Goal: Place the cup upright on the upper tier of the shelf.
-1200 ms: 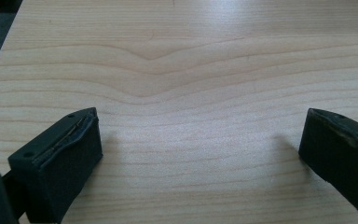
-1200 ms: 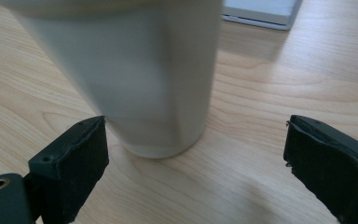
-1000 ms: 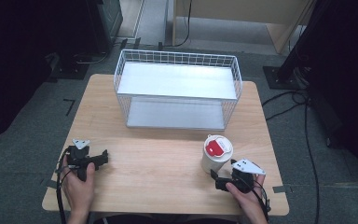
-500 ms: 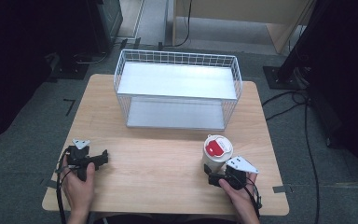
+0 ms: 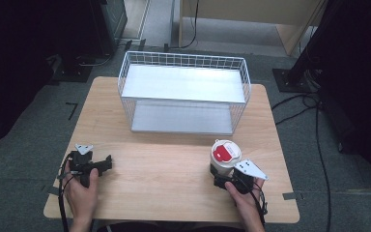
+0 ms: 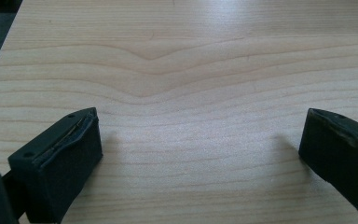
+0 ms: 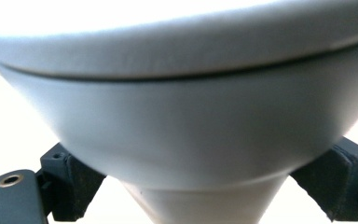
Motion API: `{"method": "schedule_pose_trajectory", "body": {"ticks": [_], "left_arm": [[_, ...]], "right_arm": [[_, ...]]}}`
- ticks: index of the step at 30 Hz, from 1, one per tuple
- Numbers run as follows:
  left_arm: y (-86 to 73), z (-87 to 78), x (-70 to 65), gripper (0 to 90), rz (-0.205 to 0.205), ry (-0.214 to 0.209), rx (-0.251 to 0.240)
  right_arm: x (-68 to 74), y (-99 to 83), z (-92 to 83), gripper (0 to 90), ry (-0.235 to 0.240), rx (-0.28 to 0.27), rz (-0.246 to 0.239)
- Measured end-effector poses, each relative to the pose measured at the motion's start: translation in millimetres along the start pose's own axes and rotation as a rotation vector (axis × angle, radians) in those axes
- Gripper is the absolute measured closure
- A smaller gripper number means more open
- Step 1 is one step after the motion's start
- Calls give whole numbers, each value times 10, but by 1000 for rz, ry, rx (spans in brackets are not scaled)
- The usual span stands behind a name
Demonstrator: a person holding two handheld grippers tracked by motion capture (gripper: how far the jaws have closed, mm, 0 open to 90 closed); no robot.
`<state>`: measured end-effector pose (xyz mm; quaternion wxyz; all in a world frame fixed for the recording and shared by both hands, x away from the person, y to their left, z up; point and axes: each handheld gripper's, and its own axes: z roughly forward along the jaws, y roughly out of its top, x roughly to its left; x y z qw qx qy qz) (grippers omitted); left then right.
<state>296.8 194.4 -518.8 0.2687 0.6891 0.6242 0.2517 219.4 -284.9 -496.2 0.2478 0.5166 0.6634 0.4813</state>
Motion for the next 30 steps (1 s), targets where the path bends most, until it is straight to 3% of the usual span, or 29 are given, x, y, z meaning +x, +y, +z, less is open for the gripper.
{"method": "schedule_pose_trajectory", "body": {"ticks": [19, 30], "left_arm": [[4, 4, -1, 0, -1, 0, -1], [5, 5, -2, 0, -2, 0, 0]], "right_arm": [[111, 54, 81, 71, -42, -95, 20], [209, 87, 137, 57, -94, -106, 30]]}}
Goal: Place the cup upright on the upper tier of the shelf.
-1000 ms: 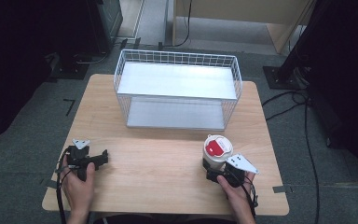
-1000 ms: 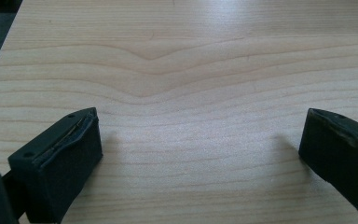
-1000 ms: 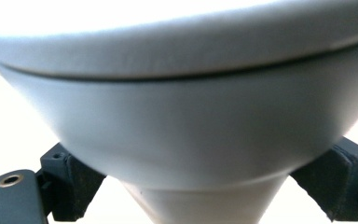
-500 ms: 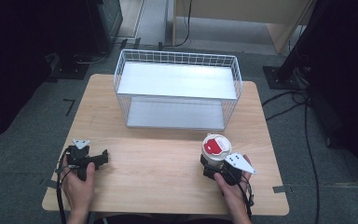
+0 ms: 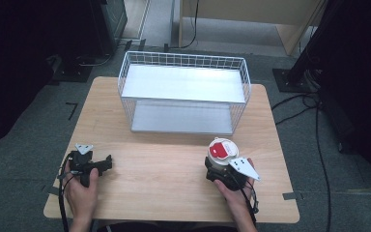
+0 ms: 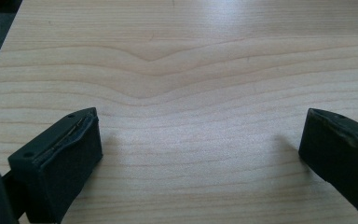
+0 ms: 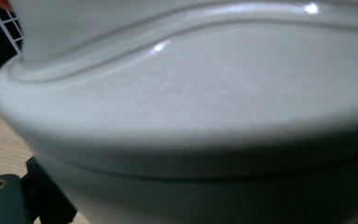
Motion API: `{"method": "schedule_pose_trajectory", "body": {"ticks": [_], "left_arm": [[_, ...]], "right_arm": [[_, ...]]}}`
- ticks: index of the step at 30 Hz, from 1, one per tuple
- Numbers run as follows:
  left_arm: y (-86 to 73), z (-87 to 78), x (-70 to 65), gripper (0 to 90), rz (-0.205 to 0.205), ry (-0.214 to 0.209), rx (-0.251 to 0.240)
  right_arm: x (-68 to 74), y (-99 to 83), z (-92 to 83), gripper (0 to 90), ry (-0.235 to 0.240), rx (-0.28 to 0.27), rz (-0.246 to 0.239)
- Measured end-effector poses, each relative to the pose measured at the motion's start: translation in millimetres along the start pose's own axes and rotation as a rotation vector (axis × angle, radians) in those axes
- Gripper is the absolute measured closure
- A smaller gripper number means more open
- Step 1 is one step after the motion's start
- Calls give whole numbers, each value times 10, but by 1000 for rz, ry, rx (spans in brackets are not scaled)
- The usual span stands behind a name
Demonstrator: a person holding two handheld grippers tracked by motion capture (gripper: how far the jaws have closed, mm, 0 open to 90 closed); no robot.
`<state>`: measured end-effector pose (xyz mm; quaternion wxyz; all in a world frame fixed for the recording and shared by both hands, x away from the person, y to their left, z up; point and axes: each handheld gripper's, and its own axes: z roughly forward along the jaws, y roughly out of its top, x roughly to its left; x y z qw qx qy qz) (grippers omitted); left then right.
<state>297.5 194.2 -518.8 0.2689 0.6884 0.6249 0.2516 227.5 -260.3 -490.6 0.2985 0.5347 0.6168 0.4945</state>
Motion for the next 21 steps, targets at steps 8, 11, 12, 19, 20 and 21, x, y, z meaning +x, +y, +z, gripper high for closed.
{"method": "schedule_pose_trajectory", "body": {"ticks": [8, 11, 12, 19, 20, 21], "left_arm": [[1, 1, -1, 0, -1, 0, -1], [3, 3, -1, 0, -1, 0, -1], [3, 3, -1, 0, -1, 0, -1], [4, 4, 0, 0, 0, 0, -1], [4, 4, -1, 0, -2, 0, -2], [4, 4, -1, 0, -2, 0, -2]], "right_arm": [[0, 3, -20, 71, -17, -6, -6], [2, -9, -33, 75, -21, -15, -12], [5, -14, -37, 77, -24, -19, -12], [86, -17, -60, 85, 23, -49, -37], [106, -11, -65, 86, 27, -52, -38], [106, -11, -65, 86, 27, -52, -38]]}}
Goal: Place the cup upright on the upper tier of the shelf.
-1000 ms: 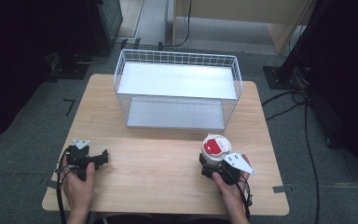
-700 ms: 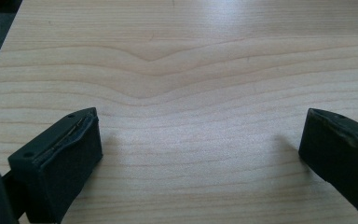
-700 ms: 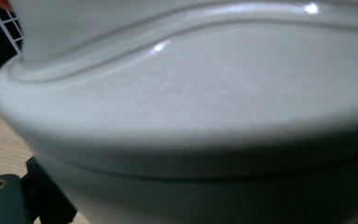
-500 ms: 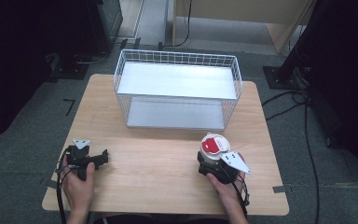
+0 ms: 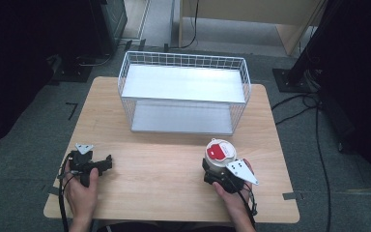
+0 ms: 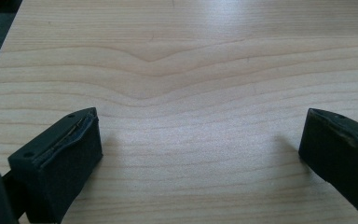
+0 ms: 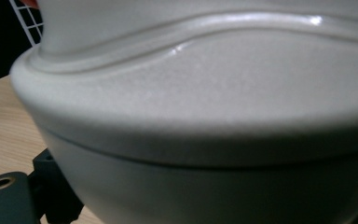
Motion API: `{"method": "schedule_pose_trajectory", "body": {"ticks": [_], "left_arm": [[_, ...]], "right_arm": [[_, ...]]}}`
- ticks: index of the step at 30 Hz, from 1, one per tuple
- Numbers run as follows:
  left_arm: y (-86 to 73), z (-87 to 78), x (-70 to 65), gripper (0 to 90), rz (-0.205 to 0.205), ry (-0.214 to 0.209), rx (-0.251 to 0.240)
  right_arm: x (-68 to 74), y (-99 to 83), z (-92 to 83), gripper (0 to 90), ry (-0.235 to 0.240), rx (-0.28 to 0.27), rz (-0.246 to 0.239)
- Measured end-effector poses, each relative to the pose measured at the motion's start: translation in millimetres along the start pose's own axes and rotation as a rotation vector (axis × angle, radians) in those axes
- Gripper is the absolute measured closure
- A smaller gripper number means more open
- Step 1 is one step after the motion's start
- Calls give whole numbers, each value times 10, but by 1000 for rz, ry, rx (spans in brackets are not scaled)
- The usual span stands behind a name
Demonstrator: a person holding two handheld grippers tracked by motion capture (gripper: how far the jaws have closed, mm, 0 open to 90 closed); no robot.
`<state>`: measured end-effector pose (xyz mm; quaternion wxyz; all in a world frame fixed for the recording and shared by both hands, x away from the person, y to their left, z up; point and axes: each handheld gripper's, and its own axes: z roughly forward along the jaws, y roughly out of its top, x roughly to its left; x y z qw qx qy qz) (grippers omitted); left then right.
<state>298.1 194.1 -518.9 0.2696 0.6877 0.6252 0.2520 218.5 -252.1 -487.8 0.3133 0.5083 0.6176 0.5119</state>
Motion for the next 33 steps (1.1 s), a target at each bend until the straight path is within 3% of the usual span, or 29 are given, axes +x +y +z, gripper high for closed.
{"method": "schedule_pose_trajectory", "body": {"ticks": [10, 33], "left_arm": [[0, -1, 0, 0, 0, 0, 1], [0, -1, 1, 0, 1, 0, 1]], "right_arm": [[104, 137, -10, 95, 14, -50, -19], [77, 587, -8, 116, 5, -184, -24]]}}
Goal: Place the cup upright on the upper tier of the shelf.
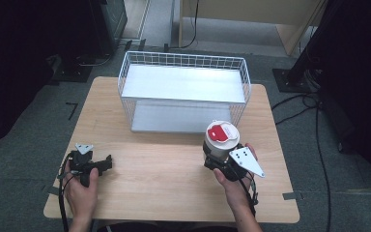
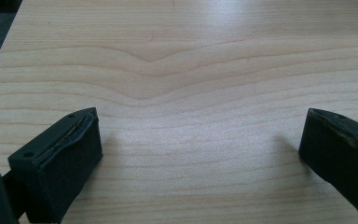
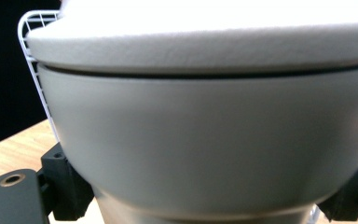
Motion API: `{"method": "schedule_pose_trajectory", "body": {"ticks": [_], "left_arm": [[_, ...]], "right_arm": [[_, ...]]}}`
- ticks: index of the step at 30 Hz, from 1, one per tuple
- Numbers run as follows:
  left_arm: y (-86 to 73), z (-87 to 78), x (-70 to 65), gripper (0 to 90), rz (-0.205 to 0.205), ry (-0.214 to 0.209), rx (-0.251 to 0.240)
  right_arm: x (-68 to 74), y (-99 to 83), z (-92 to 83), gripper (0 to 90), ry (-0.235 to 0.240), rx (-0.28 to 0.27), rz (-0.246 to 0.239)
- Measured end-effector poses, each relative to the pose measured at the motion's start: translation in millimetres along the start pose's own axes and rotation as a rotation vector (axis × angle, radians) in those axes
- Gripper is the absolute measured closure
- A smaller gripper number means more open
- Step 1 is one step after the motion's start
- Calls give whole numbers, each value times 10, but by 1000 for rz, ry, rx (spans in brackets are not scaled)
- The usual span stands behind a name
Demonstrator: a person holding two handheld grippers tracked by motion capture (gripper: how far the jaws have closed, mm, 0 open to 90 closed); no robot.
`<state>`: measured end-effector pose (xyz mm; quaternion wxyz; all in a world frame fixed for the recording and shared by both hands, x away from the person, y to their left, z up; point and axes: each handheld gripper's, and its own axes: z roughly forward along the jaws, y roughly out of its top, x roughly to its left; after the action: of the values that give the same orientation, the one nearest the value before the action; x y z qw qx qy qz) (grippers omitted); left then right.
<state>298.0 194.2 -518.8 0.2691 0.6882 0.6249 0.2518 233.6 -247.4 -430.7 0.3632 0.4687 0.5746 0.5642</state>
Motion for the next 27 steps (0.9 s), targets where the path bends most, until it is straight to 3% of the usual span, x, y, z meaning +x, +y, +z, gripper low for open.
{"method": "schedule_pose_trajectory", "body": {"ticks": [27], "left_arm": [[1, -1, 1, 0, 1, 1, 1]], "right_arm": [[62, 651, 230, 116, 1, -128, -20]]}}
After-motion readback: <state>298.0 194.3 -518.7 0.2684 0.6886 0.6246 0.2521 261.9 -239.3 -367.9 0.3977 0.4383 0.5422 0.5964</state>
